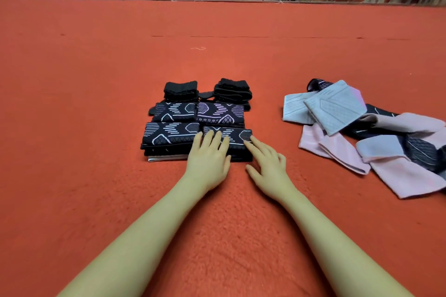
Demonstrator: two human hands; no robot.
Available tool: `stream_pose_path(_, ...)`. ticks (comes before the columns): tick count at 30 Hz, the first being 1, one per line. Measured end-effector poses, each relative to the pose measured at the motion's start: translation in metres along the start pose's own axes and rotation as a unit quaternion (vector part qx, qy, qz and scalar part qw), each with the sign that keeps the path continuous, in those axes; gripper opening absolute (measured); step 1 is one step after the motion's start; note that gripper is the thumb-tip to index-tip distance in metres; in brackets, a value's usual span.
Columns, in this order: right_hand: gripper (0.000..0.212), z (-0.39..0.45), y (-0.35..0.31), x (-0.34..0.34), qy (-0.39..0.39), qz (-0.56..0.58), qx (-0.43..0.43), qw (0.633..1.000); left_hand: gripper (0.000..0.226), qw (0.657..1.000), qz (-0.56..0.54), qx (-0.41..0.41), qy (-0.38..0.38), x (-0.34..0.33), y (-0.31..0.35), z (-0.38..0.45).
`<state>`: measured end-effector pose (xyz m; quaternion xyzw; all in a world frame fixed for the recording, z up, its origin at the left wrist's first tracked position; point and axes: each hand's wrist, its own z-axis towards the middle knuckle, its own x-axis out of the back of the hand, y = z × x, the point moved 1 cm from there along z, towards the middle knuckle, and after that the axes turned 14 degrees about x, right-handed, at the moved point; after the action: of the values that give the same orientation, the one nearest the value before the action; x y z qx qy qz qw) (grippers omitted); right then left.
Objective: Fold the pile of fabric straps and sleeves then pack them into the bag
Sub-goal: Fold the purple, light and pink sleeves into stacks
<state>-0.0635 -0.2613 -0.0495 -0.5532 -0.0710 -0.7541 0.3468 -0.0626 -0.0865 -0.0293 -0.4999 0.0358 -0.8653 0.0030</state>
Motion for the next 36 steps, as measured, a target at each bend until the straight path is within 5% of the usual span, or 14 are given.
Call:
stream_pose_path(8,0.047,-0.036,0.045,0.038,0.125,-0.037,-0.093,0.987,0.046,0.994,-0.094,-0.057,-0.006,0.005,0.067,0.003)
stream_pose_path(13,0.033,-0.069,0.093,0.058,0.134,-0.145,-0.158,0.968,0.035,0.979,-0.168,-0.079,-0.083,0.000,0.129,0.013)
stream_pose_path(22,0.029,-0.071,0.124,0.059,0.091,-0.164,-0.310,0.932,0.054,0.964,-0.174,-0.068,-0.190,-0.016,0.197,0.036)
stream_pose_path(27,0.014,-0.068,0.133,0.057,0.152,-0.191,-0.285,0.927,0.052,0.961,-0.204,-0.085,-0.167,-0.025,0.205,0.042)
stream_pose_path(30,0.022,-0.068,0.130,0.060,0.235,-0.218,-0.220,0.921,0.049,0.962,-0.216,-0.092,-0.142,-0.026,0.206,0.047)
stream_pose_path(36,0.022,-0.081,0.103,0.063,0.314,-0.257,-0.109,0.907,0.035,0.962,-0.238,-0.129,0.017,-0.010,0.186,0.038)
